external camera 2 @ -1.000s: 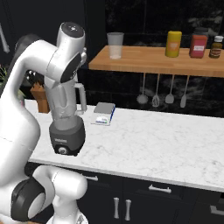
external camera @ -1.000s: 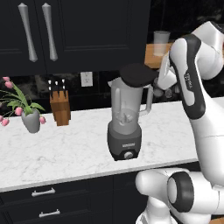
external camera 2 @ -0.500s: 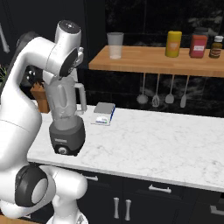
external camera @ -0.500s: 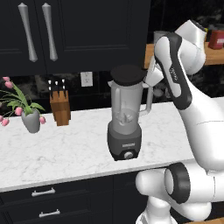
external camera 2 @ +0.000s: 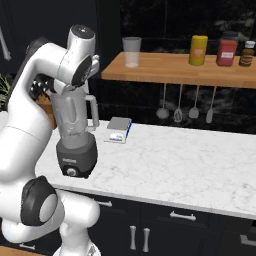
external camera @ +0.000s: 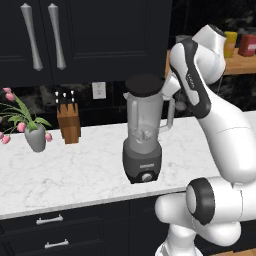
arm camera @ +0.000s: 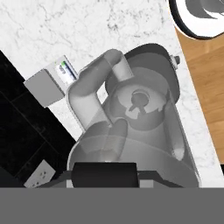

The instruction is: Close the lid blender by securely placing the lid on top.

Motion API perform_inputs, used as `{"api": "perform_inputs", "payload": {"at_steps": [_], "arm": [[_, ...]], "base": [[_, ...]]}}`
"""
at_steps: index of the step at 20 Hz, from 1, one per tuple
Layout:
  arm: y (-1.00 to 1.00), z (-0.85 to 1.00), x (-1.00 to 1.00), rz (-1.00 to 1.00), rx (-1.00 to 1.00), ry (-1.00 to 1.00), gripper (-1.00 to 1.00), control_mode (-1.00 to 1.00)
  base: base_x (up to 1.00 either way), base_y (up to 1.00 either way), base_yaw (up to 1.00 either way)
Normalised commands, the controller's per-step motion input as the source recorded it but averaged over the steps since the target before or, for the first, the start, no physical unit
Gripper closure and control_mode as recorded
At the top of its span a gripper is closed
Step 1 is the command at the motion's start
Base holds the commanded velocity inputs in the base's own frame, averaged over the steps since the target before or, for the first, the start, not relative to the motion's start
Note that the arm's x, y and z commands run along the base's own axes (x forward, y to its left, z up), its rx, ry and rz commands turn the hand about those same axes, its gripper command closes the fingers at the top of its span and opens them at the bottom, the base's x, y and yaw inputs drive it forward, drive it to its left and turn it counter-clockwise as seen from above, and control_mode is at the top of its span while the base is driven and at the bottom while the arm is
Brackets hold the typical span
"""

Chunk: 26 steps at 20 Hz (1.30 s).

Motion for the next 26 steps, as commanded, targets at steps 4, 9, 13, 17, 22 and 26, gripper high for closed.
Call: {"api": "perform_inputs", "payload": {"at_steps": [4,9,13,17,22,26], "arm": [[0.0,-0.12,0.2,-0.06,0.0,0.0,1.0,-1.0],[0.0,-0.13,0.23,-0.05,0.0,0.0,1.0,-1.0],[0.0,-0.1,0.24,-0.04,0.0,0.0,1.0,-1.0],[0.0,-0.07,0.18,-0.04,0.0,0.0,1.0,-1.0],[0.0,-0.01,-0.01,-0.02,0.0,0.0,1.0,-1.0],[0.0,0.0,-0.14,0.0,0.0,0.0,1.0,-1.0]], "base": [[0.0,0.0,0.0],[0.0,0.0,0.0],[0.0,0.0,0.0],[0.0,0.0,0.0],[0.0,0.0,0.0],[0.0,0.0,0.0]]}}
